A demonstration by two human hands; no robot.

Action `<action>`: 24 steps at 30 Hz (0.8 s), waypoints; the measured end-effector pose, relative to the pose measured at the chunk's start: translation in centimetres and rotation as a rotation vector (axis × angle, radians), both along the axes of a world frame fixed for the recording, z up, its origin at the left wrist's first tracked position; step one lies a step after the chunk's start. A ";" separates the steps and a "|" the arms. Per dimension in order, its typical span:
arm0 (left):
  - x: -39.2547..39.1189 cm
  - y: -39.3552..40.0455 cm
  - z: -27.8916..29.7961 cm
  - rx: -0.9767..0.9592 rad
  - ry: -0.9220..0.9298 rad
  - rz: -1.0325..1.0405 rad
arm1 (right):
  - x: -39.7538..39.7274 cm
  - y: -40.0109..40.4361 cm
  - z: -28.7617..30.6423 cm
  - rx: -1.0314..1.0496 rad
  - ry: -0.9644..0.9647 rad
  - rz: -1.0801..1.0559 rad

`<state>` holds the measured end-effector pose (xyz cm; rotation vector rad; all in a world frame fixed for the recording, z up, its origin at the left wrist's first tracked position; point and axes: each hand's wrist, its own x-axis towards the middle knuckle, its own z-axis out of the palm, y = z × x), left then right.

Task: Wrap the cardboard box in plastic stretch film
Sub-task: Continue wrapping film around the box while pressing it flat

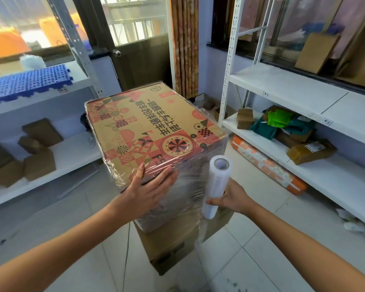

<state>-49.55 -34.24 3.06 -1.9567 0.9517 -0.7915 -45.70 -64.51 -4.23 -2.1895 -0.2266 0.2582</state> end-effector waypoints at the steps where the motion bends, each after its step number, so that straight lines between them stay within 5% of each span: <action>1: -0.1 -0.1 -0.1 0.002 0.008 0.003 | 0.1 0.1 0.0 -0.009 -0.013 -0.022; 6: -0.5 -0.3 -0.1 -0.018 0.034 0.012 | 0.2 1.0 -0.6 -0.001 -0.074 -0.161; 14: -0.7 -2.1 0.0 -0.320 0.126 0.005 | 1.0 -1.1 0.8 0.050 0.109 0.163; 19: -0.8 -4.4 -0.4 -0.588 0.117 0.123 | 1.4 -1.5 0.9 0.074 0.147 0.101; 24: -1.0 -3.8 -1.3 -0.551 0.068 0.122 | 1.6 -1.8 0.9 0.044 0.125 -0.009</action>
